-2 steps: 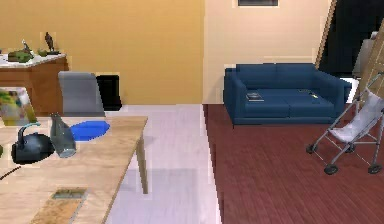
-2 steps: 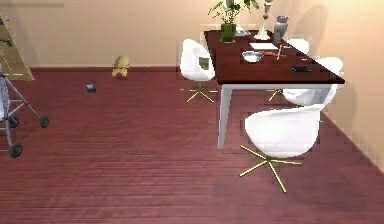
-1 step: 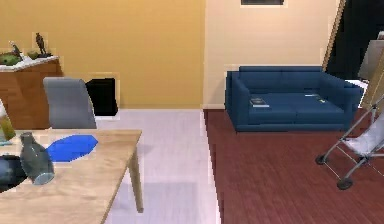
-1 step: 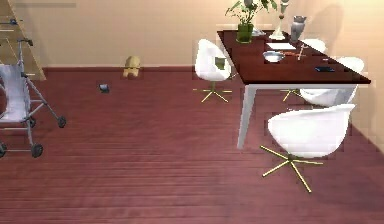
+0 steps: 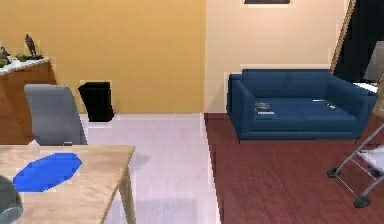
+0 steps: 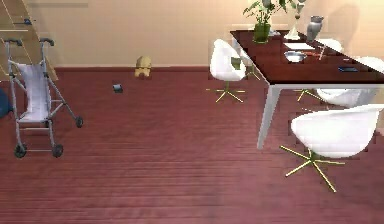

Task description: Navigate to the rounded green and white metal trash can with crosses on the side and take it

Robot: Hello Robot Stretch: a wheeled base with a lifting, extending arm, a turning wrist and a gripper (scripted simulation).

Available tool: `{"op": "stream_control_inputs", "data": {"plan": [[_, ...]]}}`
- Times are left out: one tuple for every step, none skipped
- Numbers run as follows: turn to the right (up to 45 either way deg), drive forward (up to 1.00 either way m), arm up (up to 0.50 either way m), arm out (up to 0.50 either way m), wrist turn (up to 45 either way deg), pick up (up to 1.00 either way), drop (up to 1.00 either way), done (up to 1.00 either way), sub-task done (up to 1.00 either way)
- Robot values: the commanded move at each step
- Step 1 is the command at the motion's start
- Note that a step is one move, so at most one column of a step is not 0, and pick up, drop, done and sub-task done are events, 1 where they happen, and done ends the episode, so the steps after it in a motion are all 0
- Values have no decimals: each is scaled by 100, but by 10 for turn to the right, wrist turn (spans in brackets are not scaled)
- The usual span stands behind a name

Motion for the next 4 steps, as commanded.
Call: {"op": "stream_control_inputs", "data": {"plan": [[450,0,0,0,0,0,0,0,0],[180,0,0,0,0,0,0,0,0],[0,100,0,0,0,0,0,0,0],[0,100,0,0,0,0,0,0,0]]}}
